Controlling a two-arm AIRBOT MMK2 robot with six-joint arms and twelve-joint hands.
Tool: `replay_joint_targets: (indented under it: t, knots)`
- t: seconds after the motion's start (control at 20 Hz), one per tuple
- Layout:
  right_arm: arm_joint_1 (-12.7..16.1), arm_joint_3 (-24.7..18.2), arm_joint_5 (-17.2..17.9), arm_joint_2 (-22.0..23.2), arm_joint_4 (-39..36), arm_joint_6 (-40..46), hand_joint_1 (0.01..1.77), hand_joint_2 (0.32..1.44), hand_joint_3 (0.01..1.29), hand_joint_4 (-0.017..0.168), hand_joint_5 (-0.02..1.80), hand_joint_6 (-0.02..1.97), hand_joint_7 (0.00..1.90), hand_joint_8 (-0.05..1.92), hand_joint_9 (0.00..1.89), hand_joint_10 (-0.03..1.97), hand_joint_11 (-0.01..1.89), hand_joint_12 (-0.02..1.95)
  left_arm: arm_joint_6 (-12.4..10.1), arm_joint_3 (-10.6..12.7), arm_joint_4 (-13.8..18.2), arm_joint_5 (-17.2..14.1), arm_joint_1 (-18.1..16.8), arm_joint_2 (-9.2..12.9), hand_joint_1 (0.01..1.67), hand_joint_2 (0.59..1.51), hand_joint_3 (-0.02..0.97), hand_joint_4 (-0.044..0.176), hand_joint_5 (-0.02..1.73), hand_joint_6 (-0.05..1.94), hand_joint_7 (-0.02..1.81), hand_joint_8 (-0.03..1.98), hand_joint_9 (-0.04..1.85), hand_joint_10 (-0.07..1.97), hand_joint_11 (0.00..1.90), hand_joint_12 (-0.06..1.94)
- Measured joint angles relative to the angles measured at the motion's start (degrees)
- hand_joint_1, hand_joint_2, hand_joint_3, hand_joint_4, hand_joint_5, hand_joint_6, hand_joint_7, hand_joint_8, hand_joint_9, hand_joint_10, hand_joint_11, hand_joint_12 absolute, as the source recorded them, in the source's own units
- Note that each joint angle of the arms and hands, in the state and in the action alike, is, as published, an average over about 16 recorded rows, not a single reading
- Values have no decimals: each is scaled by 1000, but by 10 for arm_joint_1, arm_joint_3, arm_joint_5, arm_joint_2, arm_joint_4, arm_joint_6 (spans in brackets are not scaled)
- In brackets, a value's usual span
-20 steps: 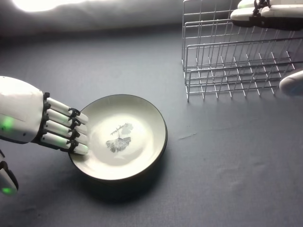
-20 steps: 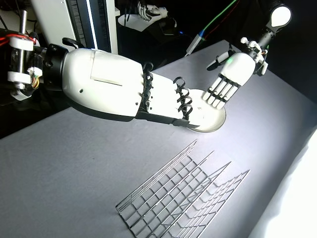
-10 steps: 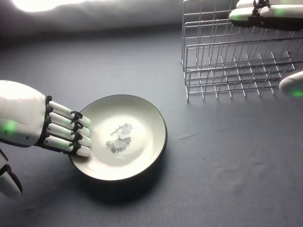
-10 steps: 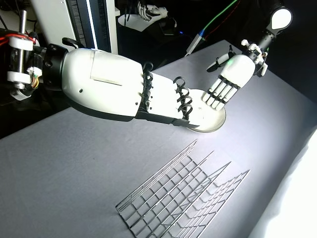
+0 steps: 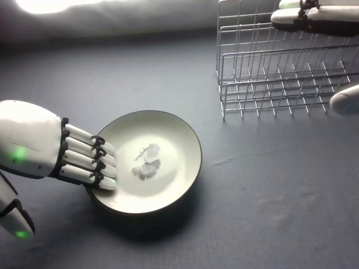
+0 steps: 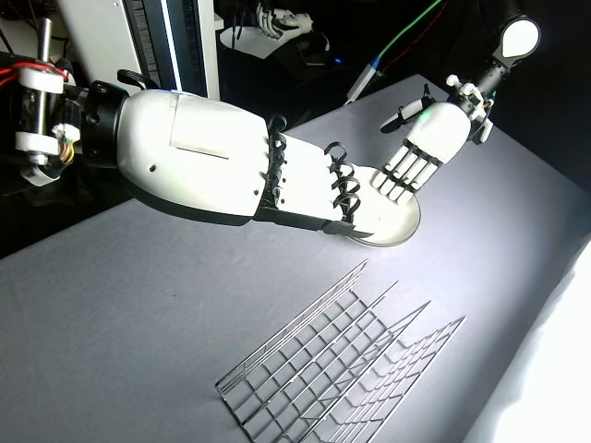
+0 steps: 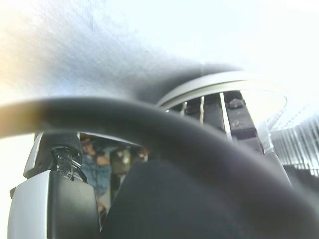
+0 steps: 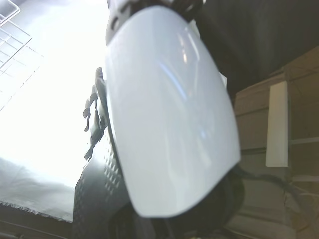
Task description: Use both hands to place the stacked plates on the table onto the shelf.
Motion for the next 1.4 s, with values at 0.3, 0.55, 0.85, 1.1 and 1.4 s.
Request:
replay_joint_targets:
  t: [0.3,0.55,0.85,1.1,1.4]
  knots:
    - [0,-1,0,0,0,0,14,1144,14,4,46,19,40,8,20,15,22,8,7,0,-17,8,4,-24,15,1092,6,-10,-13,-29,-13,-20,2,-20,14,10]
    - [0,-1,0,-1,1,0,14,1145,14,4,45,18,39,8,20,16,22,9,13,1,-28,14,2,-44,14,1093,7,-10,-13,-28,-15,-23,0,-18,14,11]
    - [-3,0,8,-11,-16,0,15,1144,14,4,40,18,33,8,19,16,22,8,15,3,-33,19,-4,-62,14,1094,7,-9,-14,-29,-15,-25,5,-10,14,10]
    - [-6,4,34,-27,-54,1,31,1139,14,4,36,18,26,8,19,16,21,8,16,6,-34,20,-8,-69,14,1094,7,-9,-14,-30,-16,-26,10,-4,14,10]
    - [-15,20,74,-59,-117,3,317,1076,14,4,23,18,19,8,19,15,21,8,16,7,-35,20,-9,-71,14,1092,7,-9,-15,-32,-16,-26,14,-3,14,10]
